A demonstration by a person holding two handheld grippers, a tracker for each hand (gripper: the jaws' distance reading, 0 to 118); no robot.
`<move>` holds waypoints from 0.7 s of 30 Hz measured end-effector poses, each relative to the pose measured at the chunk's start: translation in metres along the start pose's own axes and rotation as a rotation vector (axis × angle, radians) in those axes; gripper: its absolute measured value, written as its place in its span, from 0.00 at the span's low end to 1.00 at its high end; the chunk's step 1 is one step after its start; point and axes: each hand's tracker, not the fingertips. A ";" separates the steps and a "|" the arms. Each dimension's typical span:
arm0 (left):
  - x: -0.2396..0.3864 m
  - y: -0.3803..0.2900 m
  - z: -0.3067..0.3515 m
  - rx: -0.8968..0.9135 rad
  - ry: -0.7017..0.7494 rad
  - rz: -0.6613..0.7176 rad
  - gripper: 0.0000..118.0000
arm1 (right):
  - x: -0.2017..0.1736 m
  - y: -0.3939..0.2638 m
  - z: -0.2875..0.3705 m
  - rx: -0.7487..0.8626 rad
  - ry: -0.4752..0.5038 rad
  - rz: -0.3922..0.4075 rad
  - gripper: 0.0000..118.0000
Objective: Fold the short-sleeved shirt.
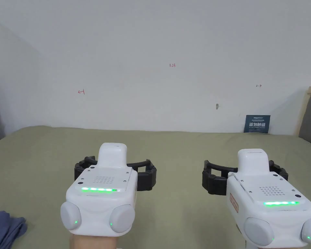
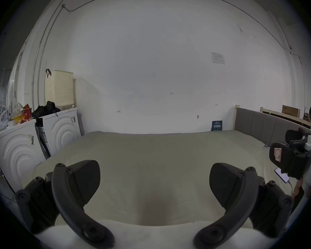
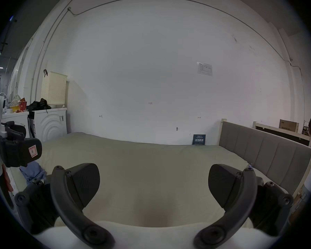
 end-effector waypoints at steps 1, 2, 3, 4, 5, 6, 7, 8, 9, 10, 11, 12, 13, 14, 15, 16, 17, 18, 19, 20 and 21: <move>0.000 0.000 0.000 0.003 0.000 0.001 1.00 | 0.000 0.000 0.000 0.002 -0.002 -0.001 1.00; 0.000 0.001 0.000 0.008 0.001 0.003 1.00 | 0.000 0.001 0.000 0.005 -0.004 -0.003 1.00; 0.000 0.001 0.000 0.009 0.002 0.003 1.00 | 0.000 0.001 0.001 0.006 -0.001 -0.004 1.00; 0.000 0.001 0.000 0.009 0.001 0.002 1.00 | 0.000 0.002 0.001 0.001 0.007 -0.001 1.00; -0.001 0.001 0.000 0.007 -0.002 0.001 1.00 | 0.000 0.003 0.000 -0.007 0.018 0.002 1.00; -0.001 0.002 0.000 0.002 -0.005 0.000 1.00 | -0.001 0.004 -0.001 -0.032 0.024 0.002 1.00; -0.001 0.002 0.001 -0.001 -0.009 0.003 1.00 | -0.004 0.005 -0.002 -0.095 -0.008 0.019 1.00; -0.001 0.002 0.001 -0.002 -0.011 0.006 1.00 | -0.005 0.005 -0.003 -0.106 -0.029 0.020 1.00; -0.001 0.002 0.001 -0.003 -0.011 0.008 1.00 | -0.006 0.004 -0.003 -0.103 -0.053 0.016 1.00; -0.001 0.002 0.001 -0.003 -0.012 0.008 1.00 | -0.008 0.003 -0.002 -0.103 -0.087 0.004 1.00; -0.001 0.002 0.001 -0.004 -0.011 0.007 1.00 | -0.010 0.004 -0.002 -0.115 -0.114 -0.002 1.00; -0.001 0.002 0.001 -0.008 -0.011 0.007 1.00 | -0.011 0.005 -0.002 -0.121 -0.123 -0.006 1.00; -0.001 0.002 0.001 -0.010 -0.014 0.006 1.00 | -0.011 0.007 -0.002 -0.116 -0.111 -0.006 1.00; -0.001 0.002 0.001 -0.013 -0.016 0.006 1.00 | -0.009 0.007 -0.001 -0.110 -0.095 -0.009 1.00; -0.001 0.002 0.001 -0.012 -0.016 0.004 1.00 | -0.008 0.008 0.001 -0.093 -0.038 -0.027 1.00; -0.002 0.002 0.001 -0.012 -0.015 0.002 1.00 | -0.007 0.010 0.003 -0.091 -0.011 -0.044 1.00; -0.002 0.002 0.001 -0.012 -0.014 0.002 1.00 | -0.006 0.011 0.004 -0.096 0.003 -0.057 1.00; -0.002 0.002 0.001 -0.014 -0.015 0.004 1.00 | -0.005 0.013 0.004 -0.105 0.019 -0.068 1.00; -0.003 0.002 0.001 -0.015 -0.018 0.008 1.00 | -0.004 0.014 0.005 -0.111 0.037 -0.072 1.00; -0.003 0.003 0.001 -0.017 -0.019 0.013 1.00 | -0.003 0.015 0.005 -0.115 0.047 -0.079 1.00; -0.003 0.003 0.002 -0.020 -0.022 0.018 1.00 | -0.001 0.016 0.006 -0.114 0.057 -0.099 1.00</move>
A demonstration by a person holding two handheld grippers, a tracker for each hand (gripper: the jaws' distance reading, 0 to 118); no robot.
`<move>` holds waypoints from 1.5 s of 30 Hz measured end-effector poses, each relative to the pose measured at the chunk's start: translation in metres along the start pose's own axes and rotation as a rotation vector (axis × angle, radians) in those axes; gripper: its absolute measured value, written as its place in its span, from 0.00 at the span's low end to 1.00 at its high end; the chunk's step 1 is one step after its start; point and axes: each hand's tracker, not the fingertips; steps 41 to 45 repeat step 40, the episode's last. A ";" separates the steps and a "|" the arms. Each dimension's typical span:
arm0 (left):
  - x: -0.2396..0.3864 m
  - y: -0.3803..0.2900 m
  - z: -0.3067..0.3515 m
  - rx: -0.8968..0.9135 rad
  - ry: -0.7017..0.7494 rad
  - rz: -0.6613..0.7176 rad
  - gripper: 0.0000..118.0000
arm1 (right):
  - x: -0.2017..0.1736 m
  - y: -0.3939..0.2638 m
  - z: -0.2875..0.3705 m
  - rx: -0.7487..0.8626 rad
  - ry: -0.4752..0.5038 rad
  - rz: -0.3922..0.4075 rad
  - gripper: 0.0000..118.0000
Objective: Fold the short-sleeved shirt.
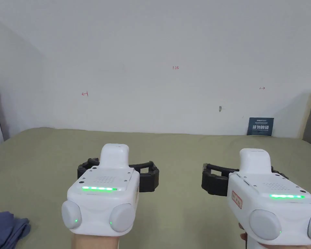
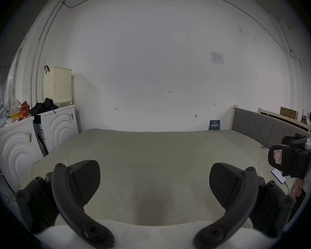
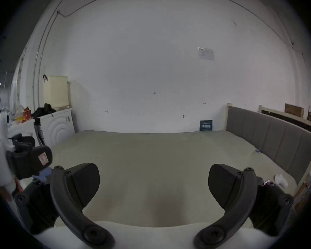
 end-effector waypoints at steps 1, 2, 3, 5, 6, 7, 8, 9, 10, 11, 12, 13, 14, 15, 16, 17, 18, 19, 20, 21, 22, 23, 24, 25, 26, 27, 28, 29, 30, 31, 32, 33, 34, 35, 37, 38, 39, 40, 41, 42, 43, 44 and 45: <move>0.000 0.000 0.000 0.002 -0.001 0.000 1.00 | 0.001 0.001 0.000 0.001 0.010 -0.015 1.00; 0.000 0.000 0.001 0.004 0.000 -0.004 1.00 | 0.001 0.002 0.001 0.001 0.014 -0.019 1.00; 0.001 0.000 0.000 0.004 0.000 -0.009 1.00 | 0.001 0.002 0.001 -0.002 0.014 -0.014 1.00; 0.001 0.000 0.001 0.001 -0.005 -0.006 1.00 | -0.002 0.002 0.000 -0.015 0.000 0.001 1.00; 0.001 0.000 0.001 0.001 -0.007 -0.006 1.00 | -0.004 0.001 -0.001 -0.019 -0.011 0.018 1.00; 0.001 0.000 0.001 0.001 -0.005 -0.005 1.00 | -0.005 0.000 -0.001 -0.019 -0.019 0.037 1.00; 0.001 0.000 0.001 0.002 -0.005 -0.004 1.00 | -0.006 -0.001 -0.002 -0.014 -0.027 0.047 1.00; 0.001 0.001 0.000 0.002 -0.005 -0.004 1.00 | -0.007 -0.002 -0.002 -0.008 -0.034 0.060 1.00; 0.001 0.001 0.000 0.002 -0.004 -0.004 1.00 | -0.008 -0.003 -0.002 -0.004 -0.041 0.066 1.00; 0.001 0.001 0.000 0.000 -0.005 -0.005 1.00 | -0.008 -0.004 -0.002 0.001 -0.047 0.074 1.00; 0.001 0.001 0.001 -0.001 -0.008 -0.009 1.00 | -0.009 -0.004 -0.002 0.006 -0.057 0.081 1.00; 0.001 0.001 0.001 -0.001 -0.005 -0.012 1.00 | -0.009 -0.004 -0.003 0.008 -0.059 0.086 1.00; 0.000 0.001 0.001 -0.001 -0.005 -0.014 1.00 | -0.009 -0.004 -0.003 0.008 -0.060 0.089 1.00; 0.000 0.001 0.001 -0.002 -0.007 -0.013 1.00 | -0.008 -0.004 -0.003 0.007 -0.057 0.089 1.00; -0.001 0.001 0.001 -0.001 -0.008 -0.010 1.00 | -0.008 -0.004 -0.003 0.006 -0.053 0.085 1.00; -0.001 0.001 0.002 0.000 -0.007 -0.009 1.00 | -0.007 -0.004 -0.004 0.006 -0.049 0.083 1.00; -0.001 0.001 0.002 0.000 -0.006 -0.008 1.00 | -0.007 -0.004 -0.004 0.009 -0.050 0.079 1.00; -0.001 0.001 0.002 0.000 -0.007 -0.009 1.00 | -0.007 -0.004 -0.004 0.011 -0.054 0.079 1.00; -0.001 0.000 0.002 -0.002 -0.009 -0.011 1.00 | -0.008 -0.004 -0.005 0.015 -0.060 0.082 1.00; 0.000 0.000 0.002 -0.004 -0.009 -0.013 1.00 | -0.008 -0.004 -0.005 0.023 -0.072 0.090 1.00; 0.000 -0.001 0.002 -0.007 -0.010 -0.014 1.00 | -0.008 -0.004 -0.006 0.030 -0.086 0.094 1.00; 0.000 -0.001 0.002 -0.008 -0.011 -0.015 1.00 | -0.008 -0.004 -0.005 0.030 -0.085 0.097 1.00; 0.000 -0.002 0.002 -0.009 -0.010 -0.014 1.00 | -0.007 -0.003 -0.005 0.031 -0.083 0.098 1.00; 0.000 -0.002 0.002 -0.010 -0.010 -0.012 1.00 | -0.005 -0.003 -0.005 0.035 -0.076 0.093 1.00; -0.001 -0.002 0.002 -0.011 -0.010 -0.010 1.00 | -0.004 -0.002 -0.004 0.034 -0.072 0.089 1.00; -0.001 -0.002 0.002 -0.013 -0.011 -0.008 1.00 | -0.003 -0.001 -0.004 0.028 -0.067 0.078 1.00; -0.001 -0.003 0.002 -0.015 -0.010 -0.007 1.00 | -0.002 0.000 -0.004 0.015 -0.053 0.062 1.00; -0.001 -0.003 0.001 -0.016 -0.010 -0.006 1.00 | -0.001 0.001 -0.004 0.003 -0.042 0.046 1.00; -0.001 -0.003 0.001 -0.016 -0.010 -0.006 1.00 | -0.001 0.001 -0.004 -0.012 -0.044 0.041 1.00; -0.001 -0.003 0.001 -0.017 -0.010 -0.007 1.00 | -0.001 0.001 -0.004 -0.014 -0.046 0.040 1.00; 0.000 -0.003 0.001 -0.017 -0.012 -0.008 1.00 | -0.002 0.001 -0.005 -0.014 -0.052 0.039 1.00; 0.000 -0.003 0.002 -0.017 -0.011 -0.009 1.00 | -0.002 0.000 -0.006 -0.008 -0.064 0.041 1.00; 0.000 -0.003 0.002 -0.017 -0.011 -0.010 1.00 | -0.002 -0.001 -0.007 0.003 -0.080 0.045 1.00; 0.000 -0.002 0.002 -0.017 -0.011 -0.011 1.00 | -0.002 -0.002 -0.007 0.009 -0.095 0.050 1.00; 0.000 -0.002 0.003 -0.016 -0.011 -0.013 1.00 | -0.002 -0.002 -0.007 0.011 -0.104 0.056 1.00; 0.000 -0.002 0.003 -0.015 -0.008 -0.014 1.00 | -0.001 -0.002 -0.007 0.012 -0.103 0.059 1.00; -0.001 -0.002 0.003 -0.015 -0.008 -0.014 1.00 | 0.000 -0.002 -0.006 0.013 -0.099 0.061 1.00; -0.001 -0.002 0.002 -0.016 -0.009 -0.014 1.00 | 0.001 -0.002 -0.006 0.015 -0.094 0.059 1.00; -0.001 -0.002 0.002 -0.016 -0.009 -0.014 1.00 | 0.001 -0.002 -0.006 0.015 -0.094 0.059 1.00; -0.001 -0.002 0.002 -0.016 -0.009 -0.014 1.00 | 0.001 -0.002 -0.006 0.015 -0.094 0.059 1.00; -0.001 -0.002 0.002 -0.016 -0.009 -0.014 1.00 | 0.001 -0.002 -0.006 0.015 -0.094 0.059 1.00; -0.001 -0.002 0.002 -0.016 -0.009 -0.014 1.00 | 0.001 -0.002 -0.006 0.015 -0.094 0.059 1.00; -0.001 -0.002 0.002 -0.016 -0.009 -0.014 1.00 | 0.001 -0.002 -0.006 0.015 -0.094 0.059 1.00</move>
